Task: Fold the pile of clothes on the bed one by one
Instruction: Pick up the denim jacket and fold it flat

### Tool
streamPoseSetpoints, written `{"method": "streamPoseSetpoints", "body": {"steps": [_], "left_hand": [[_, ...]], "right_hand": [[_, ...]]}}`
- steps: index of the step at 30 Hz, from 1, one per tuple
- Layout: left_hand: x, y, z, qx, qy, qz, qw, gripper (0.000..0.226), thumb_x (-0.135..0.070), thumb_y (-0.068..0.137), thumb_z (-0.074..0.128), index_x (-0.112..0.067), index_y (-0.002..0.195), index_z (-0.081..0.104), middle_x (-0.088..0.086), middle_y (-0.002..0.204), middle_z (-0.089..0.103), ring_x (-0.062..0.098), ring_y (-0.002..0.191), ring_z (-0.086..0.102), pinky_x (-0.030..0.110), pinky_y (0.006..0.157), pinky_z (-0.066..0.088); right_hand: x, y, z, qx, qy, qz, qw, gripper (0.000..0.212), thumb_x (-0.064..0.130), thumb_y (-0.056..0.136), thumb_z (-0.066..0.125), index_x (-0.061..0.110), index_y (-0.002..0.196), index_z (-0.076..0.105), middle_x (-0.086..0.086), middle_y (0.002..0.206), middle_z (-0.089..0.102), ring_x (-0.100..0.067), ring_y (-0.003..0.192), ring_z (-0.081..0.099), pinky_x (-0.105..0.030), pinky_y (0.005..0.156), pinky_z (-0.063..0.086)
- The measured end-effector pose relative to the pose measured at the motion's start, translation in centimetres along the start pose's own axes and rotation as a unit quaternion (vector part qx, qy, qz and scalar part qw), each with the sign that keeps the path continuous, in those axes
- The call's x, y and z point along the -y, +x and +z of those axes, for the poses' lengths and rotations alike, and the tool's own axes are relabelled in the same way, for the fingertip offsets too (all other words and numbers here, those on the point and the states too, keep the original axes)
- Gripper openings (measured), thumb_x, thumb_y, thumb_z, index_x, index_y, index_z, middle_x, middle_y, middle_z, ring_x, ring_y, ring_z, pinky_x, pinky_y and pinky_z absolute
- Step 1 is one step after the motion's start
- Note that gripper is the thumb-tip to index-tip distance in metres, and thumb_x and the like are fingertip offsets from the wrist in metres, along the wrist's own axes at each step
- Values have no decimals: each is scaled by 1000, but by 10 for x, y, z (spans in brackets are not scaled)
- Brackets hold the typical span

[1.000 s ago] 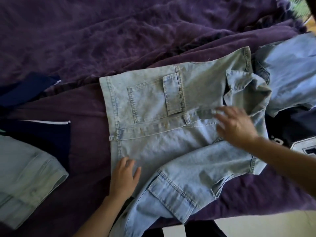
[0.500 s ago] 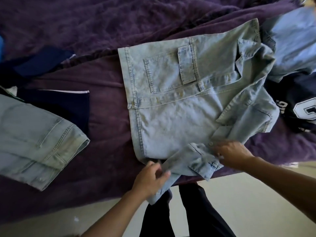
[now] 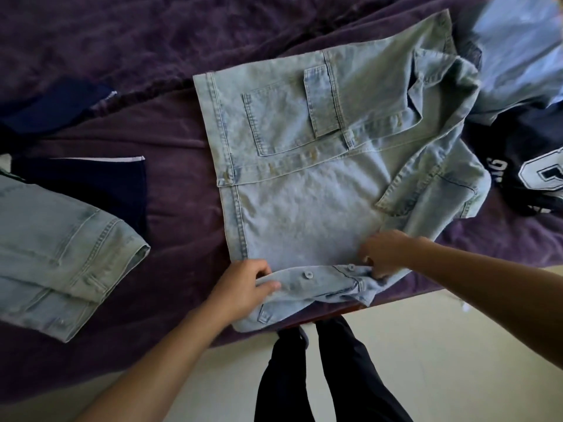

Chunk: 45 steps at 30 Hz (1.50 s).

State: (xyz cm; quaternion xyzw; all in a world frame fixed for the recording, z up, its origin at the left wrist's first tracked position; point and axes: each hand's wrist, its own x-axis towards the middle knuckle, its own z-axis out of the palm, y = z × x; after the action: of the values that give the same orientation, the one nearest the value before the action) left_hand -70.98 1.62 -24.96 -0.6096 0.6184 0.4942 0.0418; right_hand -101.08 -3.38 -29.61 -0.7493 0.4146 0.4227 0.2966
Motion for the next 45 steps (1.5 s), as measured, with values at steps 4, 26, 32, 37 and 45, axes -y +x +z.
{"method": "streamPoseSetpoints", "body": {"steps": [4,26,32,37,45], "left_hand": [[-24,25,-62,-90,29,54,994,29,-29,80,74,-26,64,51,-3,54,53,14,51,50,35,55,43],[45,38,18,-321,-360,-152,862,19,-15,89,64,-12,71,61,3,70,63,14,65,53,32,62,45],[96,25,-52,-111,-145,-231,956,20,-17,83,73,1,80,65,11,73,64,20,69,56,31,65,42],[40,41,-33,-162,153,-194,955,30,-25,85,62,-19,114,54,7,112,56,31,105,56,40,79,49],[-82,62,76,-122,189,123,967,31,-22,91,53,-22,122,58,0,118,51,21,111,46,35,92,42]], "right_hand": [[-28,-20,-30,-158,82,77,981,22,45,85,56,33,101,66,5,85,66,-18,77,63,-26,68,48],[-136,-9,-14,-320,216,332,861,16,26,82,60,12,89,65,-23,88,66,-42,84,62,-44,75,47],[-146,-52,26,-326,195,393,837,13,9,72,64,17,82,66,-19,94,66,-36,96,57,-45,88,39],[-155,-86,49,-295,282,421,810,45,6,76,63,22,118,65,-20,119,62,-40,108,56,-46,88,43],[-159,-46,-14,-473,221,246,816,31,13,86,54,19,113,68,-12,121,64,-35,109,59,-43,84,48]]}}
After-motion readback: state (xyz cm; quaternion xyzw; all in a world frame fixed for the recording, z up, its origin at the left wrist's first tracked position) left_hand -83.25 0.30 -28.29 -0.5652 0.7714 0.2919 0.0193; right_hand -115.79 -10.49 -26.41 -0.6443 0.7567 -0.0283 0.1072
